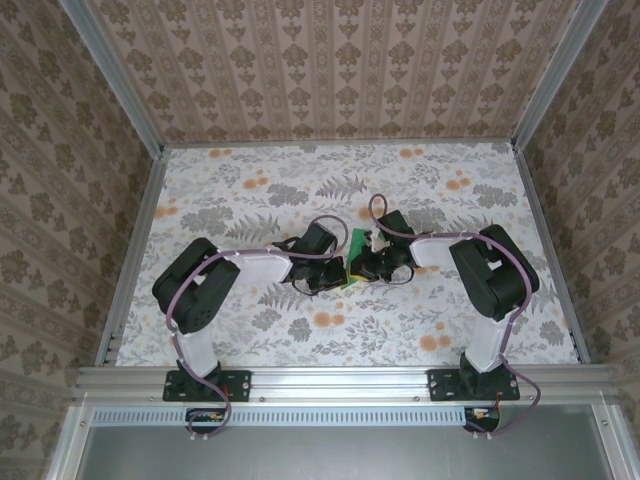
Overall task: Fold a paper plane with a square sheet of paper (pick it up from the middle)
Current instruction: Fourth fold the wing at the center of the table.
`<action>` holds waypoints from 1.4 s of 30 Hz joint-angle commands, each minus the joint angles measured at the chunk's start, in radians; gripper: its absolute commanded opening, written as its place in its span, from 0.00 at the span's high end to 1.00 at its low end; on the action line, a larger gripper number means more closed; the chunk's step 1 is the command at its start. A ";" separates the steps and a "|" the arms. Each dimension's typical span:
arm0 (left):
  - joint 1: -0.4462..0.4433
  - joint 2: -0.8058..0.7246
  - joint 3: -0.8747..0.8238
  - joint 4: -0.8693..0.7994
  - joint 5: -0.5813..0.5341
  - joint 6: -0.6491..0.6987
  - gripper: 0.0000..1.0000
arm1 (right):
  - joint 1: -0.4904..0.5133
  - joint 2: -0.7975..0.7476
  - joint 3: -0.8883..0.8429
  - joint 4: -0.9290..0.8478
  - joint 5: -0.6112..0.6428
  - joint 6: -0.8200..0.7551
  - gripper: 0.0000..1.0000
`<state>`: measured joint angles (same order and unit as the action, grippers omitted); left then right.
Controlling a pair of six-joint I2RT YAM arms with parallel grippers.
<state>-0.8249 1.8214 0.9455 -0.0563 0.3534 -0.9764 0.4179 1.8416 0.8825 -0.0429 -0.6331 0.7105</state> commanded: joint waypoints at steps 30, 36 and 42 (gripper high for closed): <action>-0.013 0.018 -0.037 -0.113 -0.042 -0.011 1.00 | -0.107 0.094 0.120 -0.055 0.096 -0.061 0.92; -0.012 0.015 -0.037 -0.122 -0.046 -0.006 1.00 | -0.126 0.103 0.138 -0.045 0.101 -0.058 0.92; -0.012 0.006 -0.037 -0.117 -0.047 -0.001 1.00 | -0.134 0.088 0.170 -0.053 0.081 -0.069 0.92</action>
<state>-0.8307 1.8206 0.9447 -0.0517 0.3424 -0.9764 0.2966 1.9182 1.0245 -0.0860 -0.5762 0.6575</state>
